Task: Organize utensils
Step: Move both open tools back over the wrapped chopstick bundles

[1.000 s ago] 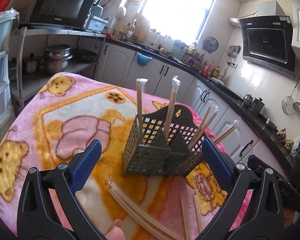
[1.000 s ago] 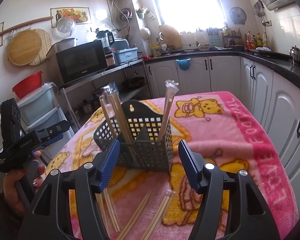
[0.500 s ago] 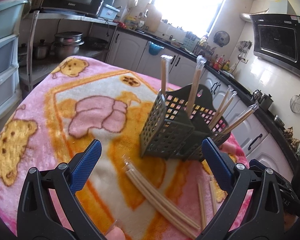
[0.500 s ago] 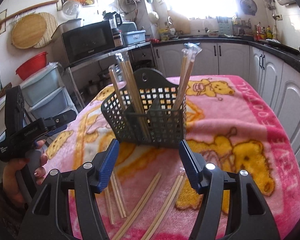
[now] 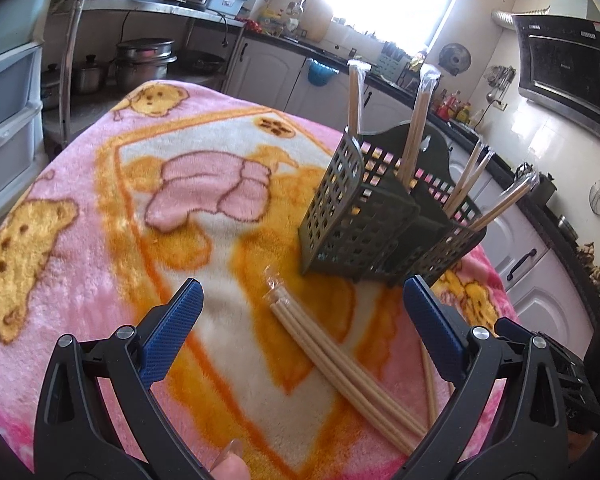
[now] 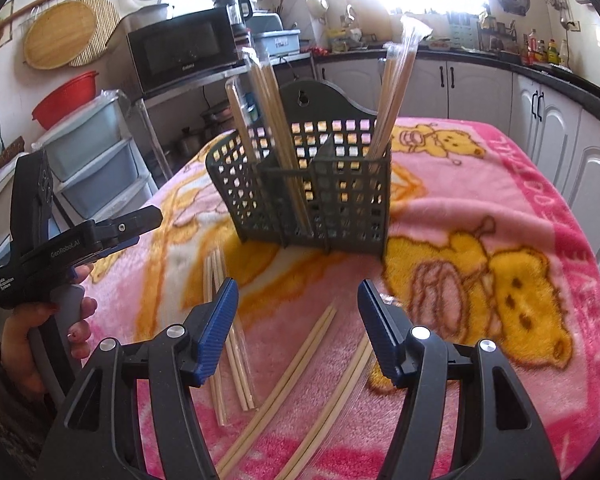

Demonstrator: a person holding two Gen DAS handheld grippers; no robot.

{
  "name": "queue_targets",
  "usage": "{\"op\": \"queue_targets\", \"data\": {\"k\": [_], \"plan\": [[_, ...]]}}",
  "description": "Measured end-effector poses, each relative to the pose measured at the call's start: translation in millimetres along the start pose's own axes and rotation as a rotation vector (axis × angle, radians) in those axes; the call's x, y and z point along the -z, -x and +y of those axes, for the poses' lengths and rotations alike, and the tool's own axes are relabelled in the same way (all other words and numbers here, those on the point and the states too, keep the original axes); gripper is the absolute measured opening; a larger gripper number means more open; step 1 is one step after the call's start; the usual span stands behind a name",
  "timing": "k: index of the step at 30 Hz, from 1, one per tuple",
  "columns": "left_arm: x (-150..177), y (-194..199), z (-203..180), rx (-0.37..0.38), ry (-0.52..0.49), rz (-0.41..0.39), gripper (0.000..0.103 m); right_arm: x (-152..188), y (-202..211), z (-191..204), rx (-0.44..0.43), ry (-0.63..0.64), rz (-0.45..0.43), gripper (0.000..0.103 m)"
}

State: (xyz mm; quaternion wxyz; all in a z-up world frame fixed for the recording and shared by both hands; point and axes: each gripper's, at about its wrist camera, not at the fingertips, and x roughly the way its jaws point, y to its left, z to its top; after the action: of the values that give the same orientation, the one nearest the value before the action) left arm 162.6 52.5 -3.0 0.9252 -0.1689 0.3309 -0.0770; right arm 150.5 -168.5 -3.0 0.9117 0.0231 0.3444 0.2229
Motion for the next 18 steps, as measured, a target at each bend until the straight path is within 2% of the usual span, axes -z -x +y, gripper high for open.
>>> {"op": "queue_targets", "data": {"k": [7, 12, 14, 16, 18], "plan": [[17.2, -21.8, 6.5, -0.027, -0.011, 0.098, 0.090, 8.7, -18.8, 1.3, -0.009, 0.003, 0.061, 0.060], [22.5, -38.4, 12.3, 0.021, 0.027, 0.157, 0.064, 11.7, -31.3, -3.3, -0.005, -0.005, 0.100, 0.060], [23.2, -45.9, 14.3, 0.051, 0.050, 0.180, 0.049, 12.7, -36.1, -6.3, -0.004, -0.010, 0.111, 0.059], [23.5, -53.5, 15.1, 0.066, 0.064, 0.199, 0.042, 12.5, -39.4, -7.3, -0.004, -0.012, 0.121, 0.056], [22.5, -60.7, 17.3, 0.067, 0.083, 0.212, 0.041, 12.2, -44.1, -8.7, -0.009, -0.013, 0.136, 0.053]]}}
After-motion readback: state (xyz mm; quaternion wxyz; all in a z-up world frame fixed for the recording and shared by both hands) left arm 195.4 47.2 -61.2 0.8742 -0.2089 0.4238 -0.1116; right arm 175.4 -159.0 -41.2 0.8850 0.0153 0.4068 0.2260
